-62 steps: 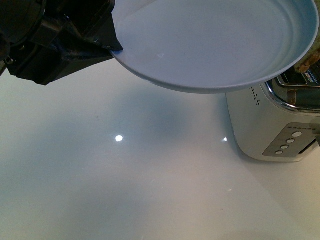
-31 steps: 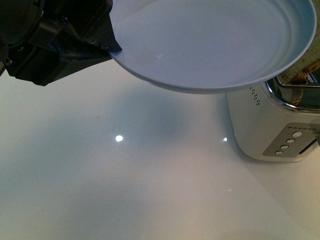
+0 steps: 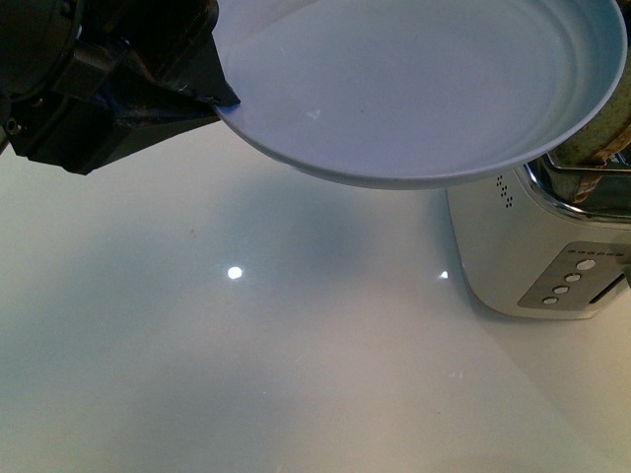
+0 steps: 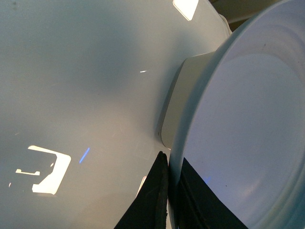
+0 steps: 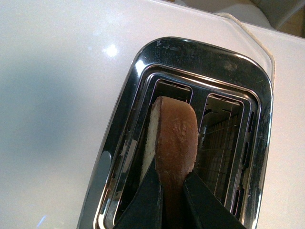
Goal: Left arm holds plate, right arm toasts bread
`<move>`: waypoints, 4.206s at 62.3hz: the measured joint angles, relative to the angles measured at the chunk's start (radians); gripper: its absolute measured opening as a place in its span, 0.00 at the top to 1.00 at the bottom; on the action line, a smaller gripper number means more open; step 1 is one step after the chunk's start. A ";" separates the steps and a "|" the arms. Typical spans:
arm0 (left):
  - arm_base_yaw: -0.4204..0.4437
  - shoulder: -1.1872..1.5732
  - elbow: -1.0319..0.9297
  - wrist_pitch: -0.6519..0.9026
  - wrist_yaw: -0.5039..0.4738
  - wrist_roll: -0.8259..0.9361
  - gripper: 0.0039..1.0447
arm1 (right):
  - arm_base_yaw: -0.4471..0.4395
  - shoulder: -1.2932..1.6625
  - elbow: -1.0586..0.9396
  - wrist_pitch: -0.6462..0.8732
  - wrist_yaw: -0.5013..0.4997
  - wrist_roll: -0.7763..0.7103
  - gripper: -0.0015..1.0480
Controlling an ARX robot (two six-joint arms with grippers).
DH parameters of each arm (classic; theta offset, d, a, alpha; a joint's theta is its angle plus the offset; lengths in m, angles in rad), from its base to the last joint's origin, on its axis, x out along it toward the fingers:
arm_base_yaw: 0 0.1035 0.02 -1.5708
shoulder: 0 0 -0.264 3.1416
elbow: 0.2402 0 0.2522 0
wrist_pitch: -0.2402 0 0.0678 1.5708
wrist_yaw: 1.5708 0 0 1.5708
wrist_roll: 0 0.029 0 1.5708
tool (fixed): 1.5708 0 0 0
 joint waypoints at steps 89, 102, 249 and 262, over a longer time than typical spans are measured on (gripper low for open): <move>0.009 -0.002 -0.004 0.006 0.006 0.006 0.98 | -0.114 -0.381 -0.424 0.481 0.011 0.303 0.15; 0.008 -0.002 -0.006 0.007 0.005 0.007 0.98 | -0.093 -0.459 -0.690 0.943 0.045 0.206 0.46; -0.022 -0.014 -0.019 0.010 -0.020 0.038 0.98 | -0.092 -1.617 -1.130 0.227 0.047 0.182 0.98; -0.023 -0.016 -0.021 0.010 -0.017 0.038 0.98 | -0.092 -1.699 -1.130 0.169 0.051 0.182 0.98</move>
